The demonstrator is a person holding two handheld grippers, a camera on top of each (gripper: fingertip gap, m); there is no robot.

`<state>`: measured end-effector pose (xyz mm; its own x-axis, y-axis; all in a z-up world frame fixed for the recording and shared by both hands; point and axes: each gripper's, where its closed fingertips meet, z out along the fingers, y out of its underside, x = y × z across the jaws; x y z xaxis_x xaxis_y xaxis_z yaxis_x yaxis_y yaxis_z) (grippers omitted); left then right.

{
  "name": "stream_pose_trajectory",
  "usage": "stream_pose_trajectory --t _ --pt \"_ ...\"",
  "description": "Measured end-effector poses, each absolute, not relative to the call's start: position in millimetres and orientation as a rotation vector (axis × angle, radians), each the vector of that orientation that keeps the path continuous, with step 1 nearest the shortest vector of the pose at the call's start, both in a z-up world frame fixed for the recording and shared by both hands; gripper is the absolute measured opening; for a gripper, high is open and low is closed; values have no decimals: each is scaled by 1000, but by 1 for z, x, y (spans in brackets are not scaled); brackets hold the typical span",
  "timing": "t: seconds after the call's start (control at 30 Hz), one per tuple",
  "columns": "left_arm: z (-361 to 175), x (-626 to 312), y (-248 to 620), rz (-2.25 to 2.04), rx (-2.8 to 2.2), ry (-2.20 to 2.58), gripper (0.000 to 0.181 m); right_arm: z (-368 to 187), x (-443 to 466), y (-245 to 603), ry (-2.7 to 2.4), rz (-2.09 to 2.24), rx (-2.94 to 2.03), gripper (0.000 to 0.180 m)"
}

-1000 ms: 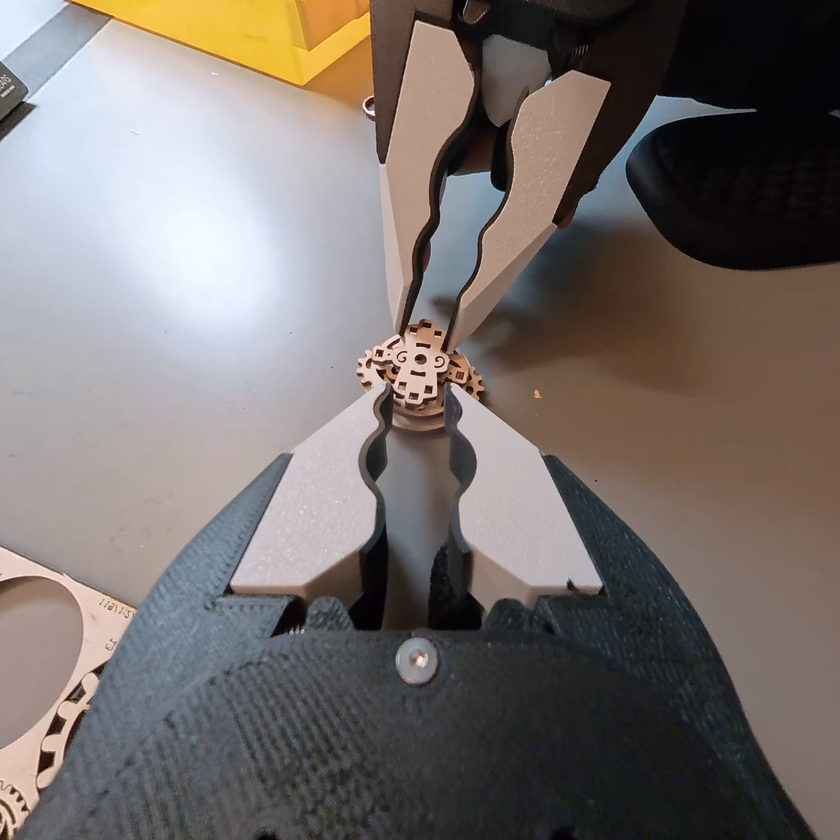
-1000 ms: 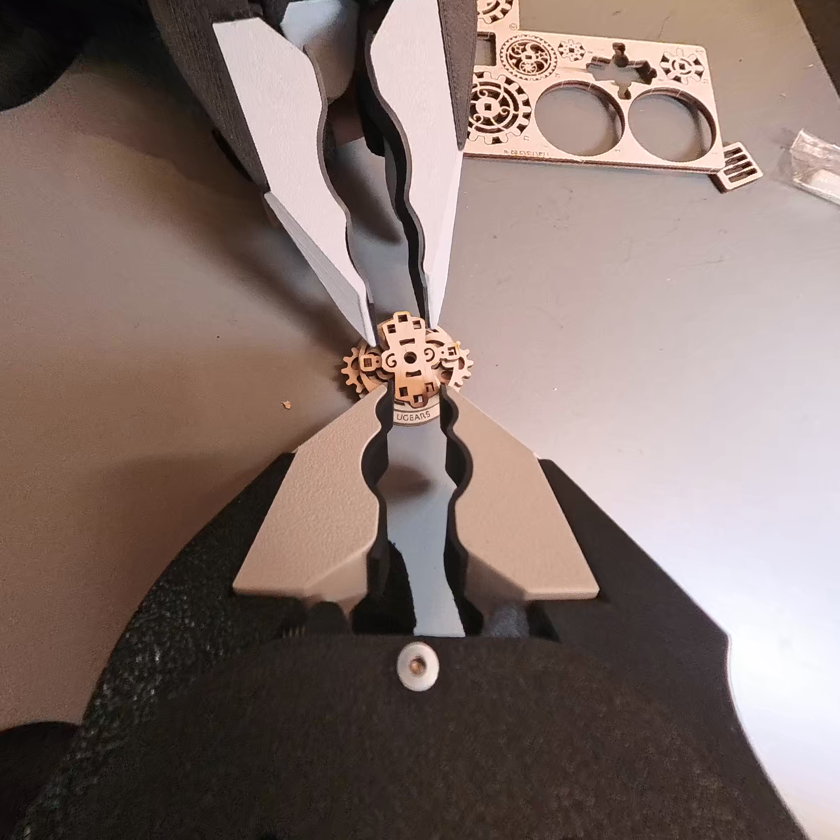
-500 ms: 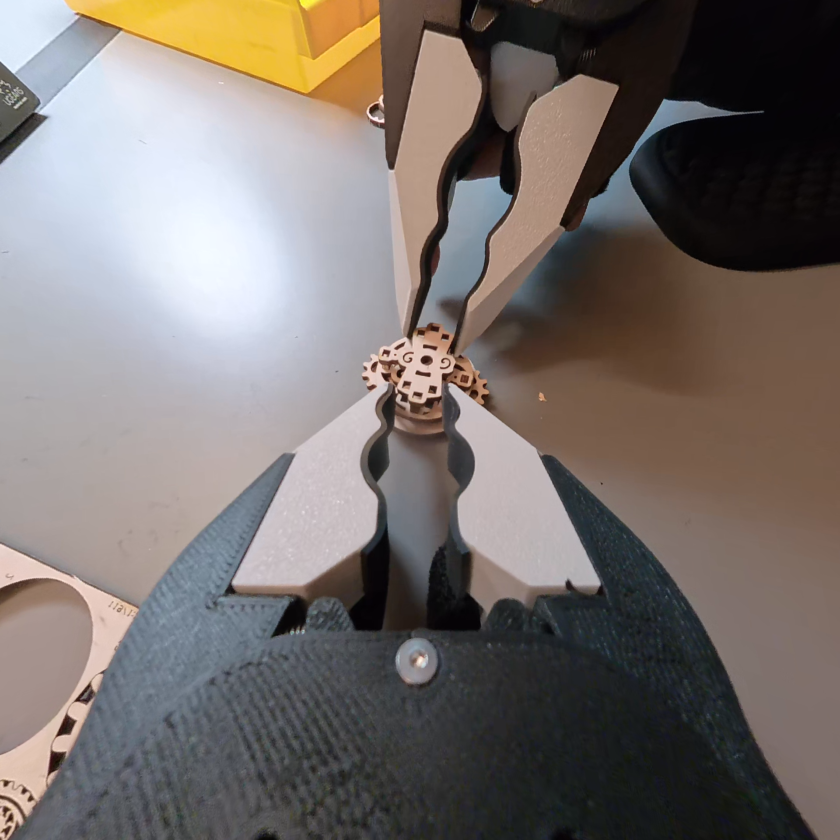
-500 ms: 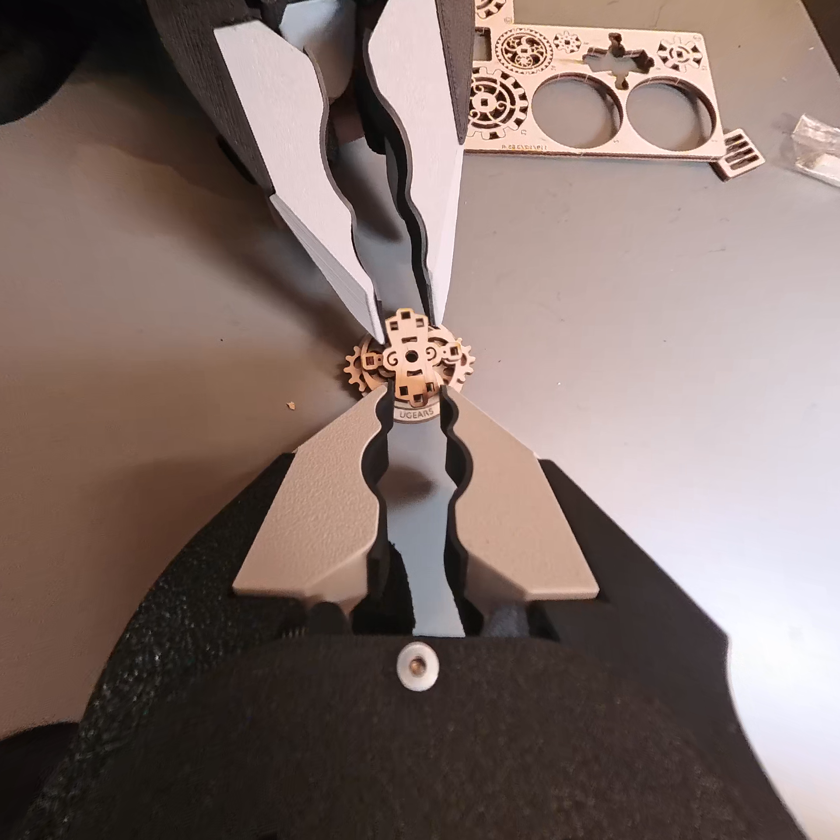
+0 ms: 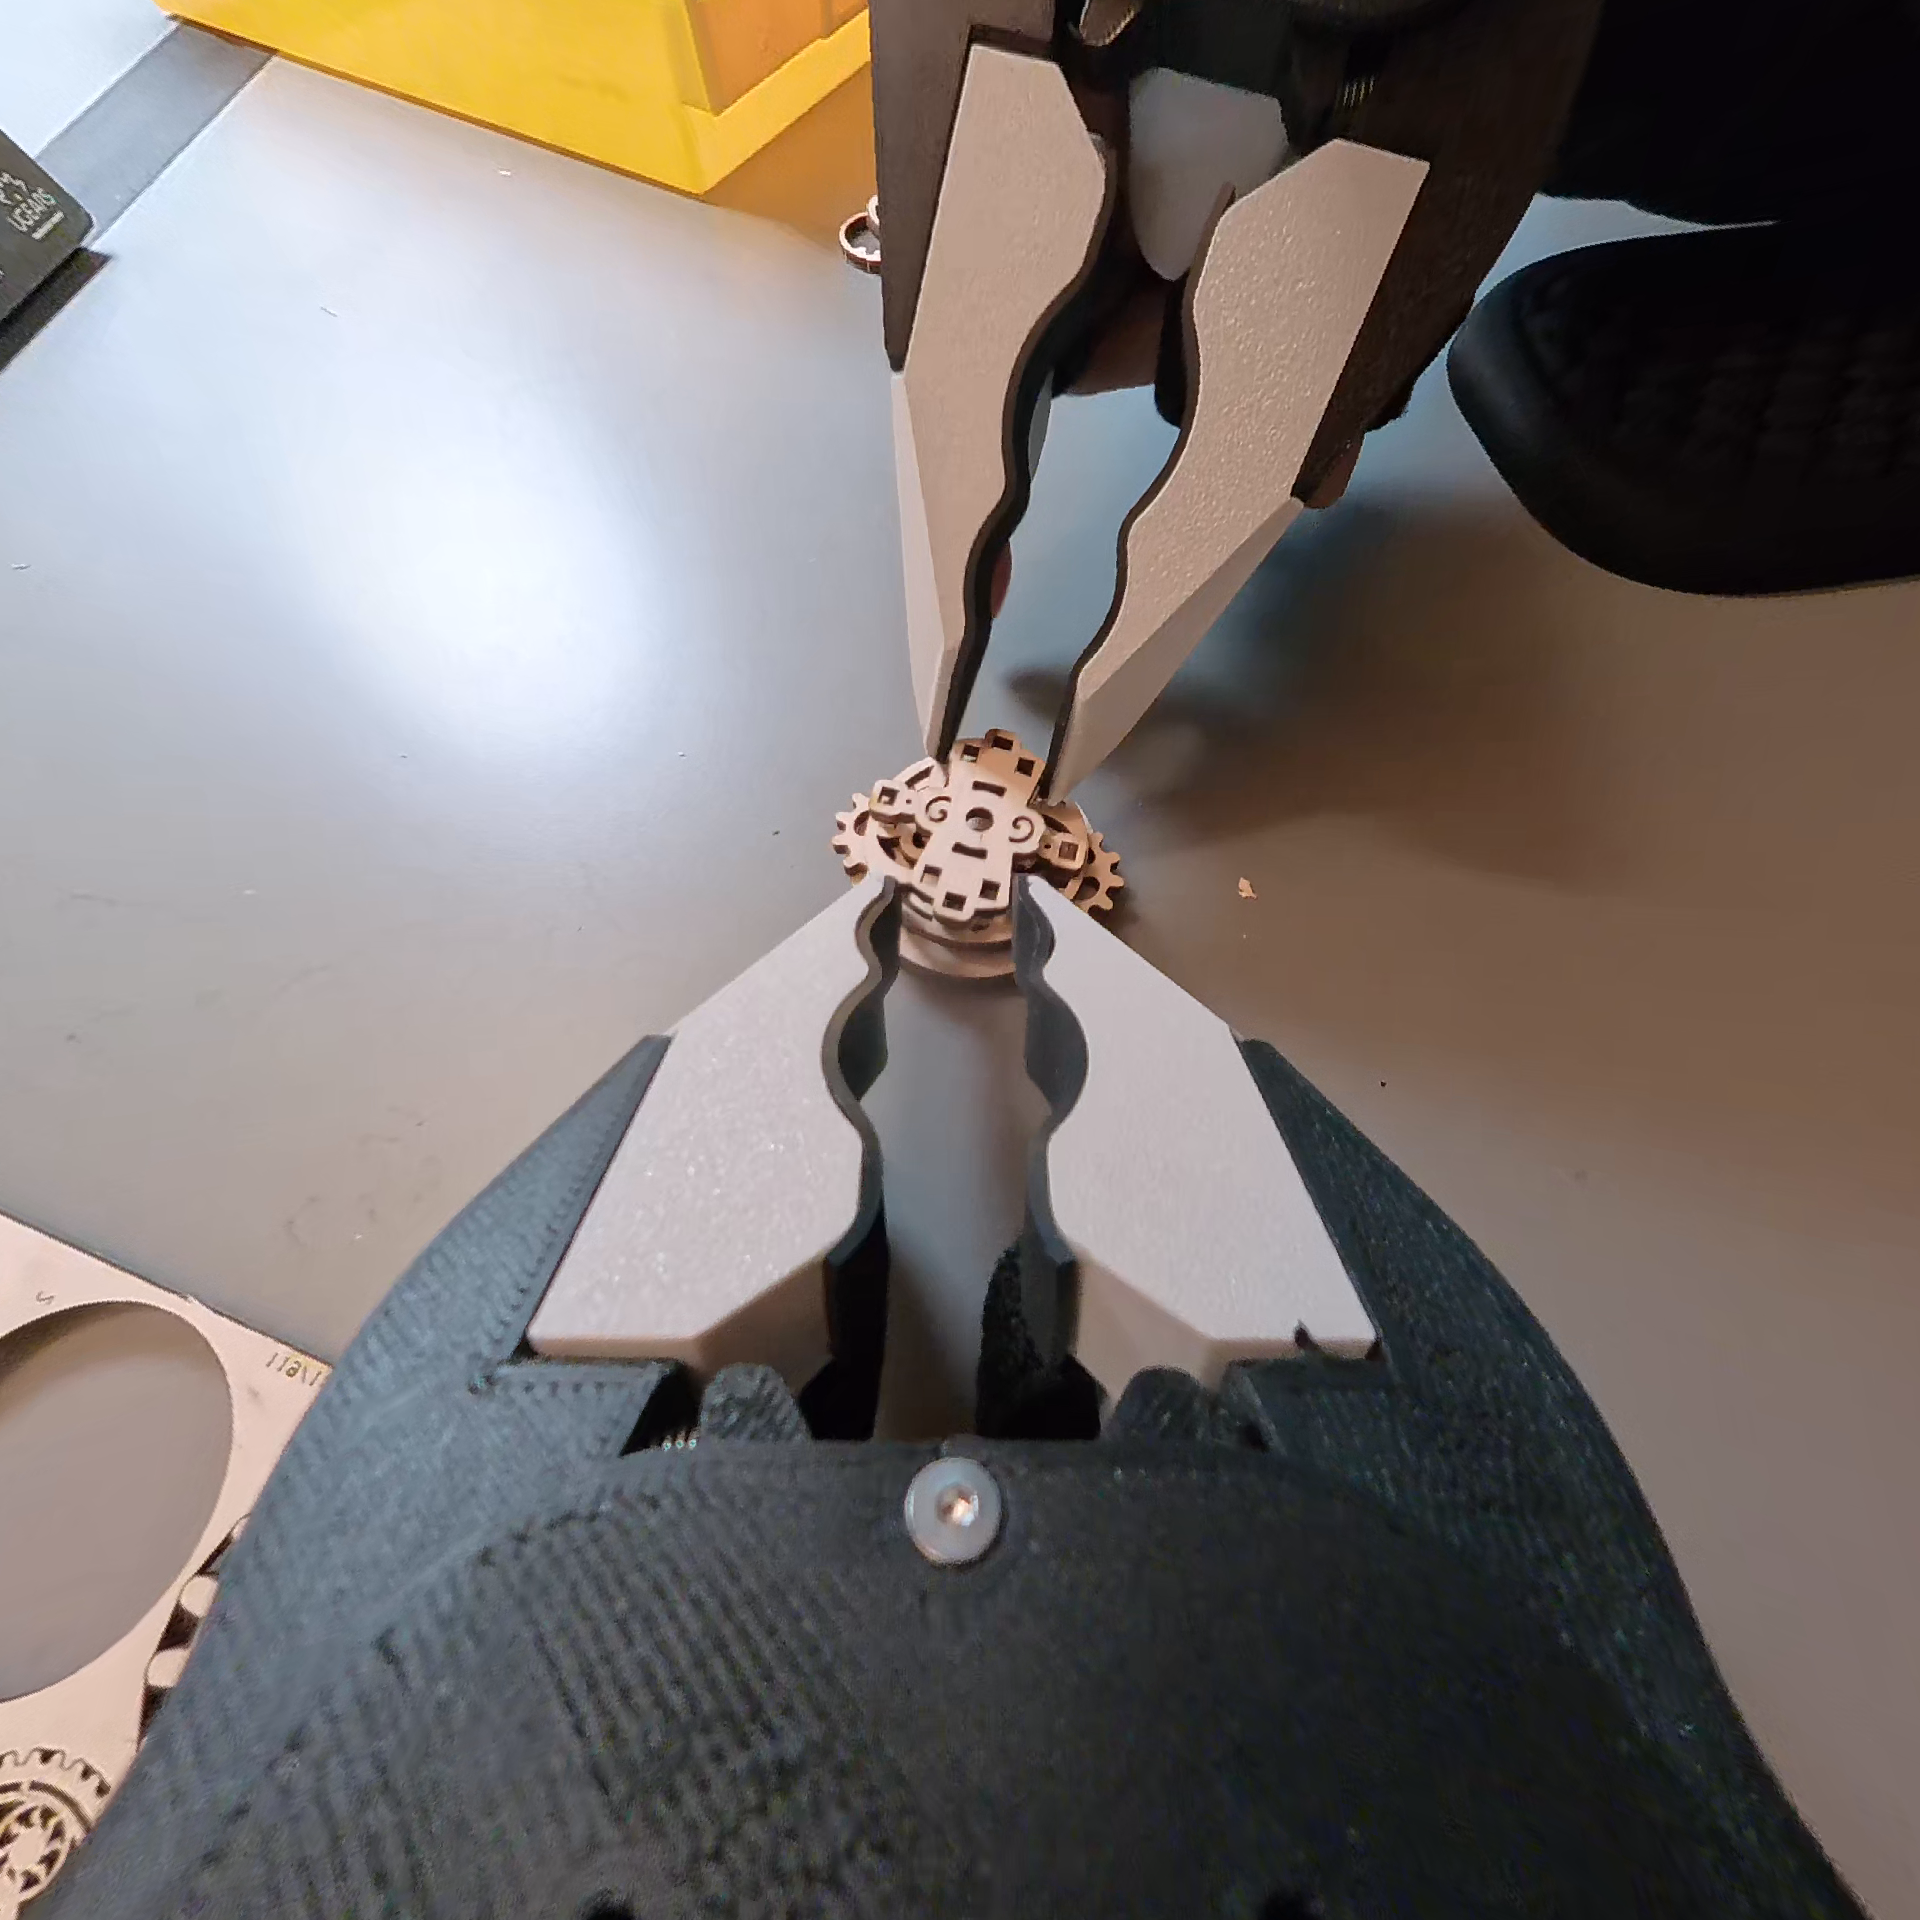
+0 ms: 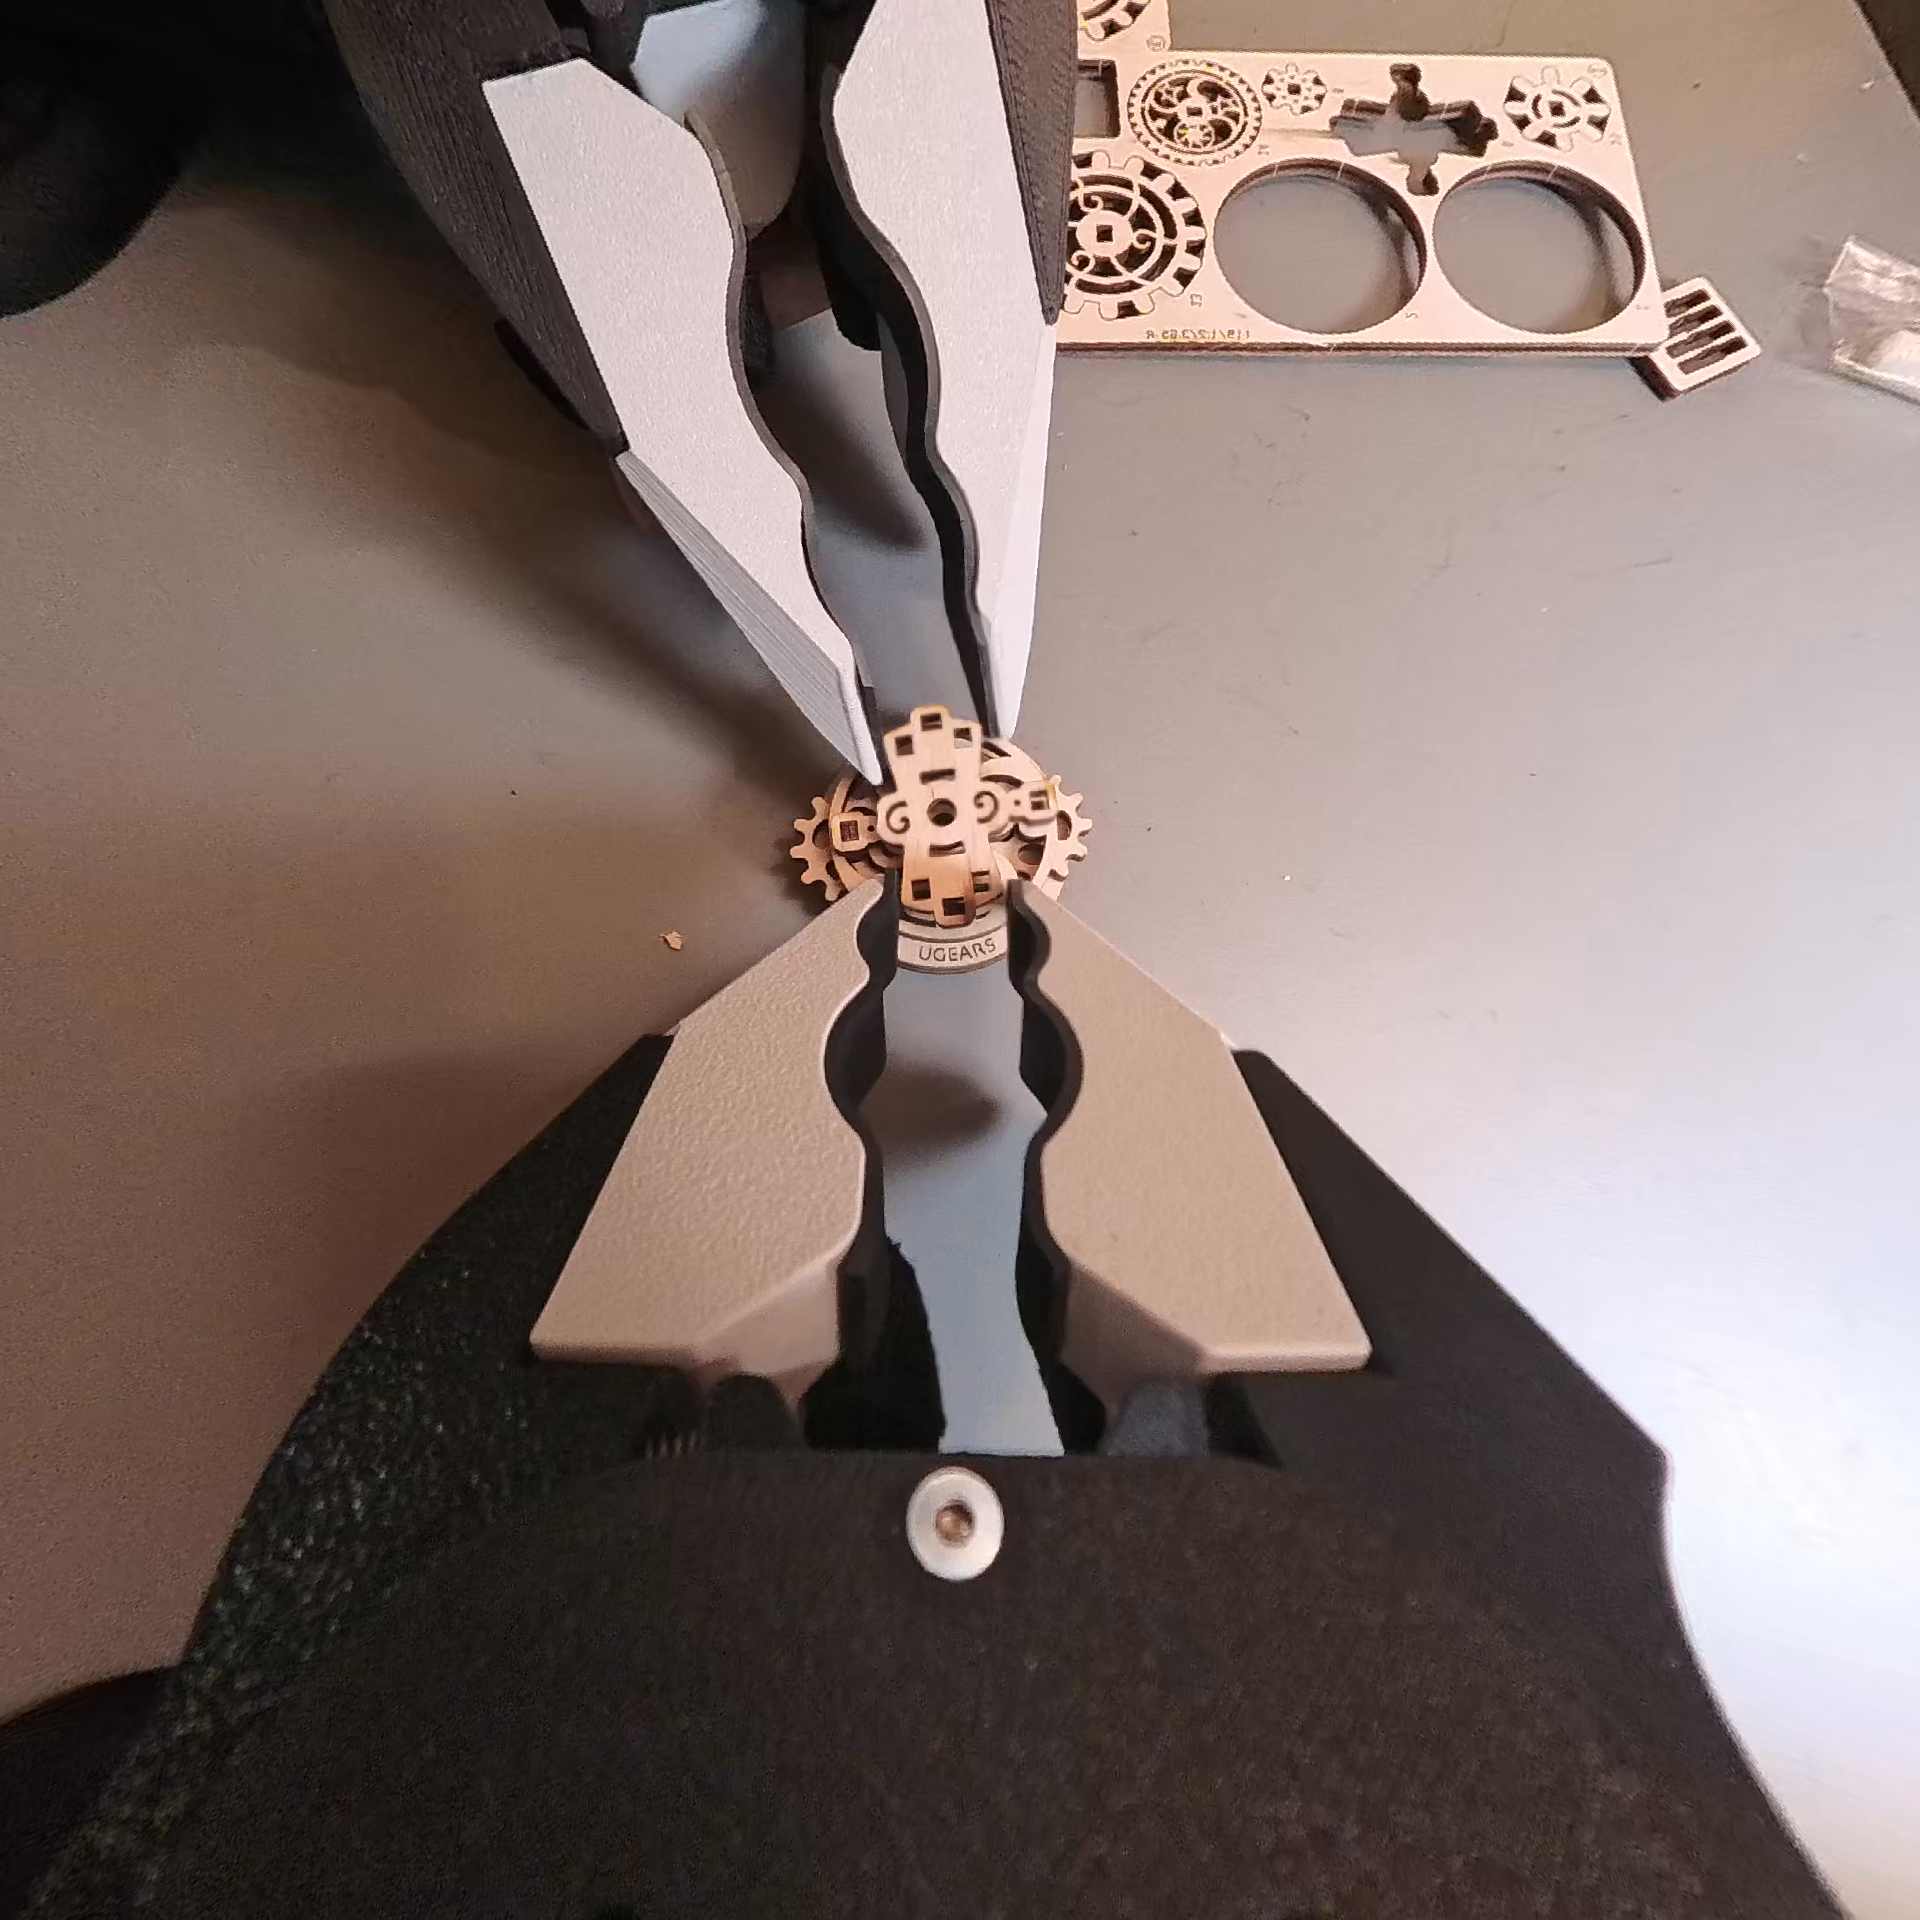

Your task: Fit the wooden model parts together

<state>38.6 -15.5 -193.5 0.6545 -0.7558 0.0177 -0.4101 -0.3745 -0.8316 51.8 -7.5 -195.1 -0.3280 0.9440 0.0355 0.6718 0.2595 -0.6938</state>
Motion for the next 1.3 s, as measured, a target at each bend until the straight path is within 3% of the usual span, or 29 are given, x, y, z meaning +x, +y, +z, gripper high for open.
stream_pose_trajectory --t 0.2,0.6,0.77,0.97,1.3 --pt "-189 38 -19 -533 -1993 908 27 -178 52 -4 -2049 821 -1443 21" --pt "-201 52 -14 -579 -2066 931 72 -181 56 -3 -2074 729 -1508 27" --pt "-210 56 -14 -482 -2089 1007 58 -193 68 -9 -2020 746 -1611 36" --pt "-211 49 -22 -461 -2088 1031 57 -193 62 -18 -1963 738 -1628 36" --pt "-211 29 -33 -483 -2099 1024 57 -165 20 -30 -2022 724 -1571 7"
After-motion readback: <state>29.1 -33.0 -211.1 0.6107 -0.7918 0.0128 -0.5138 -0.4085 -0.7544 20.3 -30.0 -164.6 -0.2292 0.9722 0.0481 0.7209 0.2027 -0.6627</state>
